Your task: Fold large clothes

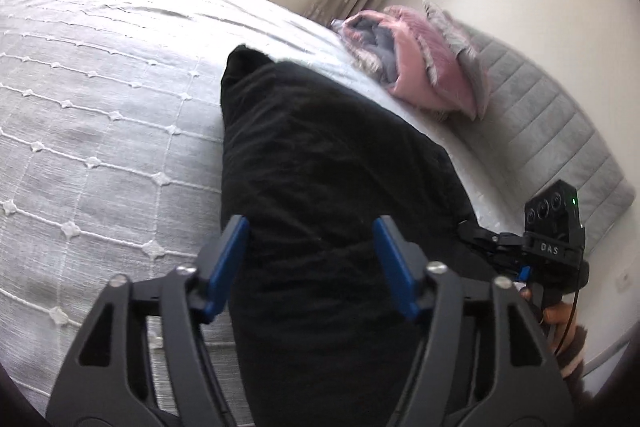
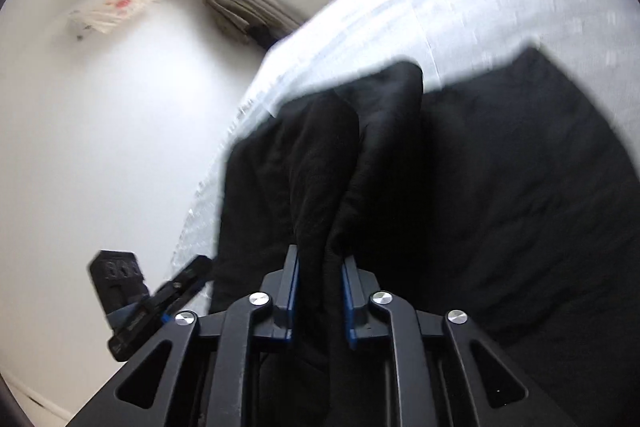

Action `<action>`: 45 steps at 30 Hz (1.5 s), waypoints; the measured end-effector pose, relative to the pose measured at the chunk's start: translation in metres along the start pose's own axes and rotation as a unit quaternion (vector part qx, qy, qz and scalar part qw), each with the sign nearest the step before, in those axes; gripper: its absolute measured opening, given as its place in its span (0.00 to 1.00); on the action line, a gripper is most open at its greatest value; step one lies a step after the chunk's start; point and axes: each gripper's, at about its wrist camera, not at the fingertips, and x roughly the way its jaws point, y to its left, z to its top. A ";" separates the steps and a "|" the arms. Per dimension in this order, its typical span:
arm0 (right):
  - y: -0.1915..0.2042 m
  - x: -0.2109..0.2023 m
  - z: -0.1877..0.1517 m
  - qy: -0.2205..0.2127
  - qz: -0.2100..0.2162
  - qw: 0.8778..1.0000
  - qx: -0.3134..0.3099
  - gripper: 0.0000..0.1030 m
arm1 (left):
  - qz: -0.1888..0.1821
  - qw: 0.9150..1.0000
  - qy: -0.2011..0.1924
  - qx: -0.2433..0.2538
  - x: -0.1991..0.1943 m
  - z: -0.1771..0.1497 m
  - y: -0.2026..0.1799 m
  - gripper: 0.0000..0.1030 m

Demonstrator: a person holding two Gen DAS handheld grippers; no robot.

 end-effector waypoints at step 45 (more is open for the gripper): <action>-0.124 -0.064 -0.009 -0.048 -0.071 0.989 0.117 0.26 | 0.016 0.991 0.096 0.088 0.058 -0.038 -0.063 0.94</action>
